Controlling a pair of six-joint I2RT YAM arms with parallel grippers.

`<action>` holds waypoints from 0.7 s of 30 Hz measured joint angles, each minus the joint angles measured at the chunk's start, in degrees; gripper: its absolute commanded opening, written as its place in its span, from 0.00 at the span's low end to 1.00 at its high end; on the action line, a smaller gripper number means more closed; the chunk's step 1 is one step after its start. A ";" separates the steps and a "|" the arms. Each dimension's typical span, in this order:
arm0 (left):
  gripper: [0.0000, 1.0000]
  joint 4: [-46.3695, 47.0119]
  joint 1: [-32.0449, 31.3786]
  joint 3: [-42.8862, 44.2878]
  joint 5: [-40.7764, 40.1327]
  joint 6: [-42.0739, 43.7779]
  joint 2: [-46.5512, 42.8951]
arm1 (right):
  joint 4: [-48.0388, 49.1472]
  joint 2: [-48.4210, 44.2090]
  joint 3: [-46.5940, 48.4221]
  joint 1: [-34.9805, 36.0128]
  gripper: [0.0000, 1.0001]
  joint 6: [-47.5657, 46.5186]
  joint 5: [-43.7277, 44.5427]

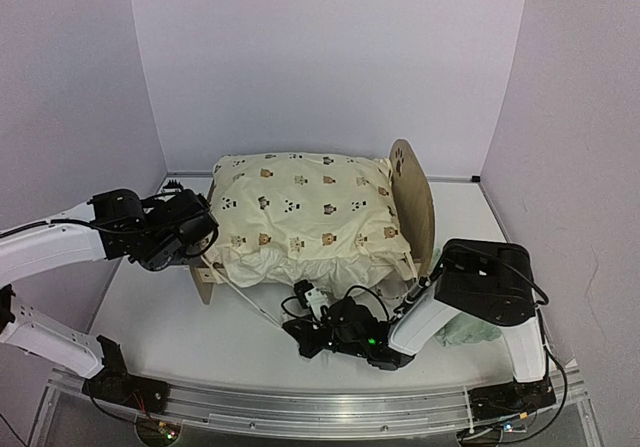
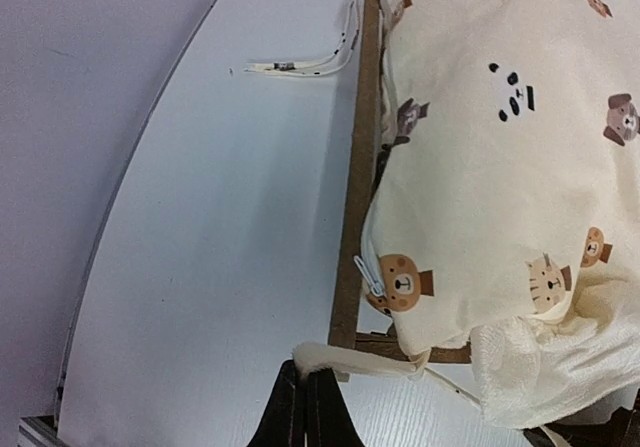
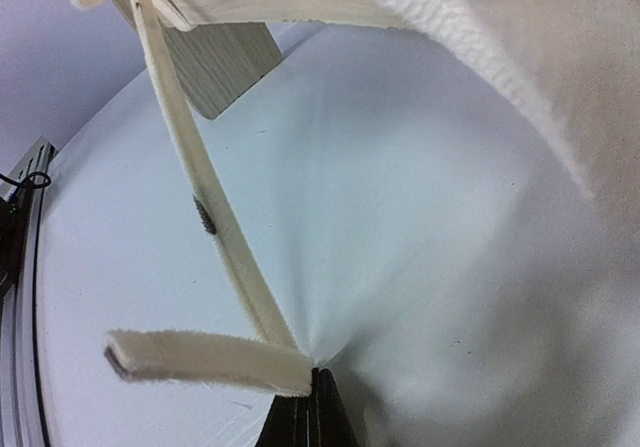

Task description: Set up the pet bed

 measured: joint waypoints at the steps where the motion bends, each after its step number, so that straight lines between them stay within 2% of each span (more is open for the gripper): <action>1: 0.00 -1.08 0.40 0.69 -0.24 -0.42 0.00 | 0.13 -0.07 -0.17 0.21 0.00 -0.01 -0.15; 9: 0.00 -4.05 7.97 2.27 1.84 0.36 0.02 | 2.66 -1.19 -2.50 1.98 0.00 0.72 -1.04; 16: 0.00 0.49 14.50 1.98 8.36 6.35 0.04 | 6.09 -5.89 -9.13 1.98 0.00 0.91 4.59; 21: 0.00 2.49 15.79 1.53 10.66 8.31 0.07 | 6.91 -7.12 -10.78 1.98 0.00 -0.31 6.02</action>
